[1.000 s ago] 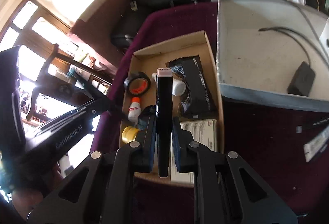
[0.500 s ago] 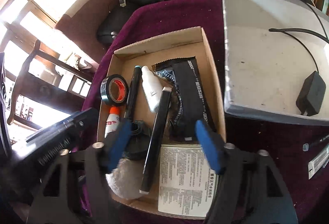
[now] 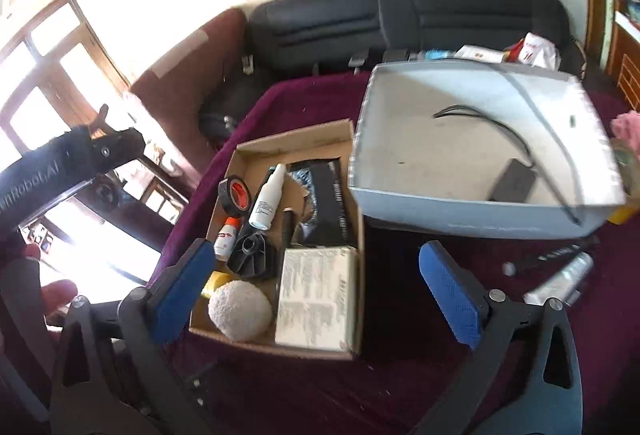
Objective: Organize objects
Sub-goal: 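Withdraw both open tools from the tray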
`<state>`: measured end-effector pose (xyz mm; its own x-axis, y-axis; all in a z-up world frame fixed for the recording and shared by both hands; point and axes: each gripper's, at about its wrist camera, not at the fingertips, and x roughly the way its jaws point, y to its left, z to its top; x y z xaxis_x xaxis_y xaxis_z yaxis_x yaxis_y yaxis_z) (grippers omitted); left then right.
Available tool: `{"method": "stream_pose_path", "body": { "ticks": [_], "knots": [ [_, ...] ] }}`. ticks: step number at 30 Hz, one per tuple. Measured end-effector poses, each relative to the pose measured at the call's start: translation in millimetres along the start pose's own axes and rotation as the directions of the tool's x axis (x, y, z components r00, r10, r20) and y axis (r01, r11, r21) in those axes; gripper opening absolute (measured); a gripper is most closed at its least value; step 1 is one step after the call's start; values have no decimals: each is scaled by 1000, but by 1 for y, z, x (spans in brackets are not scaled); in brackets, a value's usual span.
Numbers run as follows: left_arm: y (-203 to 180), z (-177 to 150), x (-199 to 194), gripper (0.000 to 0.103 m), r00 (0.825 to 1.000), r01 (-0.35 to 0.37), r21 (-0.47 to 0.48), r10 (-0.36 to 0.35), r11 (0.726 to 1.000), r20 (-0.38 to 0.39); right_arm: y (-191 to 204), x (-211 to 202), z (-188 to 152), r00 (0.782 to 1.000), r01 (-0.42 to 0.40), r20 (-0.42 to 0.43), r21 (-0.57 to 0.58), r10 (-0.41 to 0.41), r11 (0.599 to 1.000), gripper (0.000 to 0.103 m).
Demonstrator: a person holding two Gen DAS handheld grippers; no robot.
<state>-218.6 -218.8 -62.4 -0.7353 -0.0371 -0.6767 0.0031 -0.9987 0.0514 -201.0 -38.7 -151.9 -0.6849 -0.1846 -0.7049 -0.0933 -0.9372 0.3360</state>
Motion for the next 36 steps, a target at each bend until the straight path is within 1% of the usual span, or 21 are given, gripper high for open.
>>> {"method": "stream_pose_path", "body": {
  "ticks": [4, 8, 11, 14, 16, 18, 20, 21, 22, 23, 24, 25, 26, 27, 30, 33, 36],
  "knots": [
    [-25, -12, -47, 103, 997, 18, 43, -21, 999, 69, -18, -43, -16, 999, -13, 53, 30, 11, 999, 103],
    [-55, -33, -92, 103, 989, 28, 89, -40, 996, 142, -41, -87, -39, 994, -32, 107, 65, 25, 997, 103],
    [-83, -54, -112, 103, 982, 15, 141, -42, 990, 187, -72, -125, -60, 989, -26, 147, 115, 9, 993, 103],
    [-110, -75, -115, 103, 980, -14, 196, -25, 981, 196, -109, -162, -84, 983, -43, 182, 199, 6, 979, 103],
    [-131, -89, -109, 103, 984, -39, 236, -4, 971, 179, -129, -197, -99, 972, -44, 237, 219, -9, 975, 103],
    [-150, -102, -110, 103, 985, -51, 270, 4, 961, 170, -138, -233, -108, 952, -55, 305, 214, -14, 975, 103],
    [-172, -117, -110, 103, 988, -47, 305, -1, 951, 155, -138, -272, -112, 923, -96, 384, 201, 12, 975, 103],
    [-182, -123, -111, 103, 990, -32, 312, -13, 950, 141, -134, -290, -111, 903, -126, 428, 180, 37, 976, 103],
    [-191, -127, -113, 103, 991, -23, 314, -19, 949, 130, -127, -307, -112, 879, -151, 472, 131, 73, 980, 103],
    [-196, -132, -115, 103, 992, -22, 317, -19, 948, 125, -121, -317, -114, 867, -159, 488, 82, 99, 984, 103],
    [-203, -137, -118, 103, 992, -25, 322, -17, 946, 127, -116, -323, -116, 870, -138, 483, 48, 98, 989, 103],
    [-209, -140, -122, 103, 991, -30, 326, -15, 945, 136, -114, -326, -120, 878, -88, 476, 38, 60, 995, 103],
    [-214, -144, -125, 103, 989, -37, 327, -11, 944, 145, -116, -326, -123, 882, -62, 470, 38, 37, 997, 103],
    [-217, -146, -127, 103, 989, -41, 327, -8, 944, 149, -122, -325, -129, 889, -53, 458, 46, 26, 998, 103],
    [-222, -150, -131, 103, 989, -39, 305, -6, 952, 145, -141, -320, -140, 913, -68, 407, 84, 28, 994, 103],
    [-226, -154, -134, 103, 991, -35, 289, -4, 957, 134, -153, -325, -148, 917, -61, 399, 99, 17, 993, 103],
    [-226, -156, -136, 103, 992, -36, 272, 2, 962, 124, -159, -337, -152, 907, -52, 420, 94, 7, 994, 103]
  ]
}}
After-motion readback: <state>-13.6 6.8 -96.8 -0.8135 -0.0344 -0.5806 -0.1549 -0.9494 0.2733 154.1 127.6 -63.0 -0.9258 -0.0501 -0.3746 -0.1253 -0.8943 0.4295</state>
